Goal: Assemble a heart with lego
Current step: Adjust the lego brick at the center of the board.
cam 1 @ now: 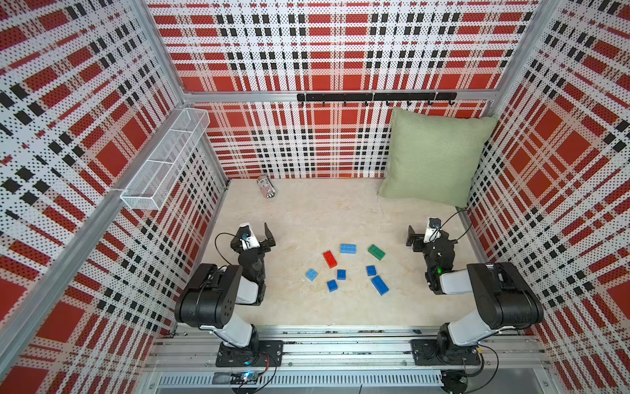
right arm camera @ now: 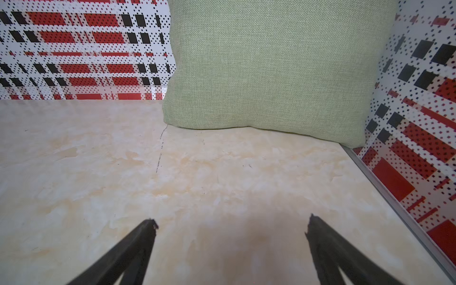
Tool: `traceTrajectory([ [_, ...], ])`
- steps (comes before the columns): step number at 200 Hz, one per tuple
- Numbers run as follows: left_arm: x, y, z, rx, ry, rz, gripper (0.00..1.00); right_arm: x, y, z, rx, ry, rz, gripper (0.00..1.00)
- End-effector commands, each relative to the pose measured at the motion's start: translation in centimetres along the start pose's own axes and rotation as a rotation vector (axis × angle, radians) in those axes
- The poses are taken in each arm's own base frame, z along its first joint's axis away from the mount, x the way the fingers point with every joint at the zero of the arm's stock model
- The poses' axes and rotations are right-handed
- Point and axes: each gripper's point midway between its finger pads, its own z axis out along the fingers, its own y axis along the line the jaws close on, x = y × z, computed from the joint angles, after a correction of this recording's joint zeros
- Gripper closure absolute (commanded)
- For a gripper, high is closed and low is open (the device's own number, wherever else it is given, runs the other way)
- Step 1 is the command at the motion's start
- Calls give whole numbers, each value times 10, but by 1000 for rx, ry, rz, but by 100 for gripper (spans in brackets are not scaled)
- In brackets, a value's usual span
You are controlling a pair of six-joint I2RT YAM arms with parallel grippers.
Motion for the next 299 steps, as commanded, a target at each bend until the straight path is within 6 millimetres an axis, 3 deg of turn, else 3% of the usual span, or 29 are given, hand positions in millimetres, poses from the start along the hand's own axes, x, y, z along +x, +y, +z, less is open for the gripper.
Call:
traceTrajectory([
  [1, -2, 1, -2, 5, -5, 5, 1, -3, -3, -3, 3, -8, -1, 0],
  [131, -3, 2, -3, 6, -8, 3, 1, -3, -3, -3, 3, -10, -1, 0],
  [177, -28, 5, -25, 3, -90, -11, 1, -15, -8, -7, 34, 8, 13, 0],
  [204, -52, 9, -39, -1, -150, -31, 1, -34, -11, -14, 43, 2, 41, 0],
  [227, -84, 26, -47, -63, -221, -240, 1, -49, -36, -21, 190, 40, 238, 0],
  [239, -96, 33, -50, -76, -243, -370, 1, -49, -39, -24, 219, 101, 315, 0],
  [257, -98, 46, -55, -100, -252, -571, 1, -36, -41, -30, 272, 194, 500, 0],
  [272, -104, 34, -56, 0, -243, -608, 1, -33, -26, -30, 191, 245, 515, 0],
  [299, -92, 14, -49, 64, -116, -658, 1, -35, 2, -31, 38, 288, 512, 0],
])
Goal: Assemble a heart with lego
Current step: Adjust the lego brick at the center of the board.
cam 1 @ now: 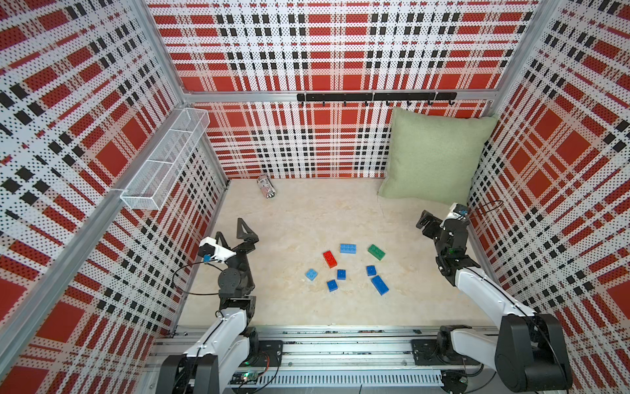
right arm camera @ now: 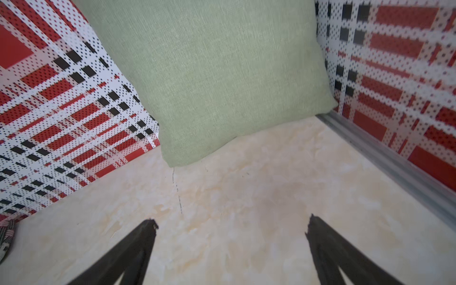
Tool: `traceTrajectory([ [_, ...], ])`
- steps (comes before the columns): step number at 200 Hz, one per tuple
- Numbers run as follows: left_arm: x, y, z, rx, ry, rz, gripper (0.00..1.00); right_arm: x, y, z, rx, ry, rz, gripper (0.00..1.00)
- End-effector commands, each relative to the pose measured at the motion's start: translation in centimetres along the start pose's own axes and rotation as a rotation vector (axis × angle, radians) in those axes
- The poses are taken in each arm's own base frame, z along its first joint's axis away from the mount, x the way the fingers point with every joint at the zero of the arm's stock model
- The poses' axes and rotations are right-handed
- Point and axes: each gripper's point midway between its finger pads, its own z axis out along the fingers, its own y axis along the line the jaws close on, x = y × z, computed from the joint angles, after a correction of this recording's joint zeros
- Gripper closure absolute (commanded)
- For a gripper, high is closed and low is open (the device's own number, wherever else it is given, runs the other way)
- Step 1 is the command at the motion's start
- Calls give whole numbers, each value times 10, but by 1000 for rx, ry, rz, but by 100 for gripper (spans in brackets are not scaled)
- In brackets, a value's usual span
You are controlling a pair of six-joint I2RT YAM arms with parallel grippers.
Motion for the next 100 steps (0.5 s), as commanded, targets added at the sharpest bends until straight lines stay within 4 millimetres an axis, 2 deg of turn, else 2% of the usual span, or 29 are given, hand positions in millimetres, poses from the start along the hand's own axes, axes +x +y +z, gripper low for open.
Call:
traceTrajectory([
  [1, 30, -8, 3, 15, 171, -112, 0, 36, 8, -7, -59, 174, 42, 0],
  [22, 51, -23, -4, 32, 270, -108, 1, 45, 25, -12, -92, 224, -9, 0],
  [44, 79, -45, -19, 65, 394, -81, 3, 64, 54, -19, -136, 303, -73, 0],
  [49, 84, -43, -20, 46, 416, -67, 3, 69, 61, -21, -149, 323, -86, 0],
  [53, 94, -52, -27, 67, 459, -62, 3, 73, 65, -23, -157, 337, -96, 0],
  [67, 114, -64, -42, 96, 559, -22, 5, 87, 81, -31, -188, 385, -133, 0],
  [100, 162, -68, -86, 76, 806, 91, 9, 121, 112, -55, -257, 488, -207, 0],
])
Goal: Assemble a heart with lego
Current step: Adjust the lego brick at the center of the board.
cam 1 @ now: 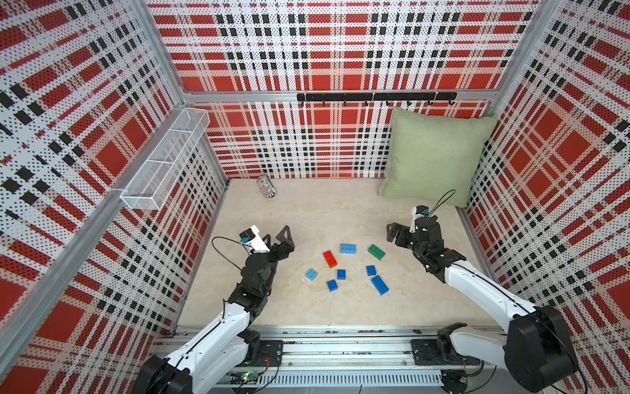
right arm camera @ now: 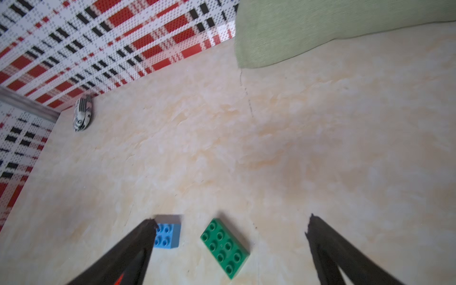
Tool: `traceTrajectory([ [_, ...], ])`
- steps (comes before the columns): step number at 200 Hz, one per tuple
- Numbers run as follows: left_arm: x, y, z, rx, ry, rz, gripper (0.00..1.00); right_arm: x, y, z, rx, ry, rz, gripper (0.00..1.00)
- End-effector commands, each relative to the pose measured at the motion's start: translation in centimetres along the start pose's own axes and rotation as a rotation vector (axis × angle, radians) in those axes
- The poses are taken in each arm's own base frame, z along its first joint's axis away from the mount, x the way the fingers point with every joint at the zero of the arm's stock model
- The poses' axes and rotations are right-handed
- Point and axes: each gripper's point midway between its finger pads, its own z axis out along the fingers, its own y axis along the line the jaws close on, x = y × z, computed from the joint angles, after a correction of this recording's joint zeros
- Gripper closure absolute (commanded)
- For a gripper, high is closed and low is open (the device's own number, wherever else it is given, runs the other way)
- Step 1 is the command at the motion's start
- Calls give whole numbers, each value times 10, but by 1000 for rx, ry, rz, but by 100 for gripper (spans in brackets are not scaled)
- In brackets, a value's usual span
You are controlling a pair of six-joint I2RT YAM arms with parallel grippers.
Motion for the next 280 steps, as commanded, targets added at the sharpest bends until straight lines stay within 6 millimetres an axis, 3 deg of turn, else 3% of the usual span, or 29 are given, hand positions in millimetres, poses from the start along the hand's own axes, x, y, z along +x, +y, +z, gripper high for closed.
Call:
traceTrajectory([
  [1, 53, 15, -9, -109, 215, 72, 9, 35, 14, 0, -3, 126, -44, 0],
  [48, 141, -8, -44, -43, 483, -42, 13, 76, 60, -6, -70, 214, -107, 0],
  [76, 168, -18, -52, -21, 552, -115, 13, 90, 71, -5, -91, 235, -102, 0],
  [94, 177, -13, -52, -27, 562, -162, 14, 93, 71, -3, -95, 232, -94, 0],
  [134, 190, -22, -39, -3, 604, -169, 16, 90, 69, -5, -85, 215, -95, 0],
  [149, 193, -15, -33, -41, 595, -150, 19, 88, 67, -7, -79, 205, -99, 0],
  [182, 189, -7, -20, -70, 573, -107, 21, 85, 64, -11, -68, 194, -109, 0],
  [223, 182, -17, 3, -37, 578, -39, 22, 88, 61, -13, -69, 197, -117, 0],
  [280, 181, -23, 14, -1, 594, 4, 23, 90, 59, -14, -62, 207, -140, 0],
])
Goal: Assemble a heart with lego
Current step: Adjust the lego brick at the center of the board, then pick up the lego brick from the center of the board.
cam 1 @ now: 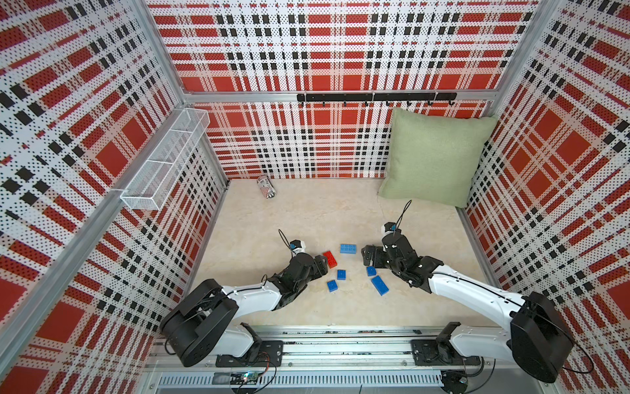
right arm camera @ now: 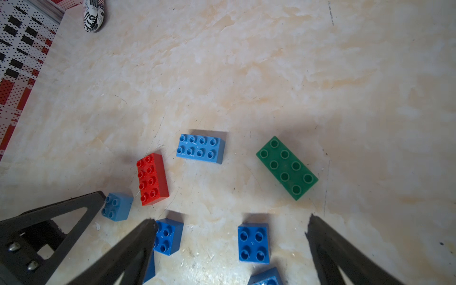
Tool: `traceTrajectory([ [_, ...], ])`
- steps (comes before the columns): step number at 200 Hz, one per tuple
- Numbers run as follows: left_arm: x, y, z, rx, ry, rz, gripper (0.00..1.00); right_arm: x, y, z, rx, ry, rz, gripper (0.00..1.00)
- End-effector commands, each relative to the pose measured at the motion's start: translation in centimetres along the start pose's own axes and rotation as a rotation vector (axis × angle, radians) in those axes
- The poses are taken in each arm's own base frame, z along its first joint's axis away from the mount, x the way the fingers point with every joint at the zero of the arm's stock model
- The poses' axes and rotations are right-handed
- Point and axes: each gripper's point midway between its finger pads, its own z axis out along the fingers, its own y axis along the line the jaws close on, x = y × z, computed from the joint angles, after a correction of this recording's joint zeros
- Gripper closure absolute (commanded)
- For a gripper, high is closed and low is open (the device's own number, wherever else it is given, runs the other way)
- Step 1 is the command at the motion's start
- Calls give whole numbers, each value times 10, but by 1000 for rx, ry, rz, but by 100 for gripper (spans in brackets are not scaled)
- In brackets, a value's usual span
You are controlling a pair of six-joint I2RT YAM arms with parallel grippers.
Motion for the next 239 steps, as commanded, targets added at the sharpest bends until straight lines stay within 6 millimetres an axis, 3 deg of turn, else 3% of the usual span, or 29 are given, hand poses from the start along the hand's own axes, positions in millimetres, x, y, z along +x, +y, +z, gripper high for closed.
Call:
traceTrajectory([
  [1, -7, -7, 1, 32, -3, 48, 23, 5, -2, -3, 8, 10, -31, 0],
  [33, -15, -7, -9, 46, -19, 55, 23, 3, 12, 3, -25, 49, -108, 0],
  [65, -21, 6, -26, 3, -56, 50, 23, 13, 51, 17, -99, 127, -231, 0],
  [88, -23, 19, -35, -43, -78, 42, 22, 28, 80, 39, -128, 195, -295, 0],
  [114, -28, 34, -41, -64, -90, 15, 22, 45, 106, 58, -155, 256, -382, 9],
  [143, -35, 43, -46, -102, -106, 22, 21, 54, 118, 80, -155, 302, -430, 23],
  [189, -40, 53, -50, -125, -126, 14, 21, 60, 117, 112, -88, 317, -476, 30],
  [239, -42, 59, -51, -136, -131, 14, 20, 68, 120, 134, -71, 343, -514, 41],
])
